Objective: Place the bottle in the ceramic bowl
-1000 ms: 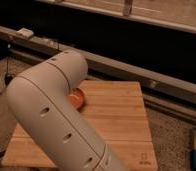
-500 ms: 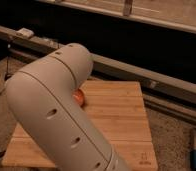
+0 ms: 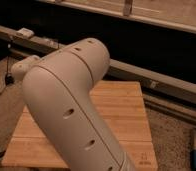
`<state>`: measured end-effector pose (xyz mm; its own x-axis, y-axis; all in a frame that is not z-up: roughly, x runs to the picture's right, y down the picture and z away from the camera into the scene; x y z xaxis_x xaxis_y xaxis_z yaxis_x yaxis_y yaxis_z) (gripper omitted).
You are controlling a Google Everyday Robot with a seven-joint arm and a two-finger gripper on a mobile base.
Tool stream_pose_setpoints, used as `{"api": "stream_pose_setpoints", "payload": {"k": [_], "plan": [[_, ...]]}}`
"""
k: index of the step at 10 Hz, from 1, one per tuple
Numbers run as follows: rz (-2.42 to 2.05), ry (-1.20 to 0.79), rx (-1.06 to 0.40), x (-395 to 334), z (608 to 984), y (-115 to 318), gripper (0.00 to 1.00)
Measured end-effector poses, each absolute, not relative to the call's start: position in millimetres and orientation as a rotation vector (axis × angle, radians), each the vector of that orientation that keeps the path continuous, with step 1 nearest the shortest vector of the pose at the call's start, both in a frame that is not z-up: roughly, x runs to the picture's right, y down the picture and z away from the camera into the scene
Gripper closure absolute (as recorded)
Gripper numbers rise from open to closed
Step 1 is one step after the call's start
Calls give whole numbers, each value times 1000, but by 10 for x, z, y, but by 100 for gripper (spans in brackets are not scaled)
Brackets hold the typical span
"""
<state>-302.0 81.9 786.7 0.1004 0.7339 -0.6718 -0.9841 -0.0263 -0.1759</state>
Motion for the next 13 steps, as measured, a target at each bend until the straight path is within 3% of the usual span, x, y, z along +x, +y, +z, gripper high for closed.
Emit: {"api": "stream_pose_setpoints", "payload": {"k": [4,5,11,13], "plan": [[1499,456,-704,-2472,8001,390,100],[1508,483,-690,-2311,8045,365,96],[1507,607,-624,-2074,8357,556,37],[1514,630,-613,-2038,8440,572,30]]}}
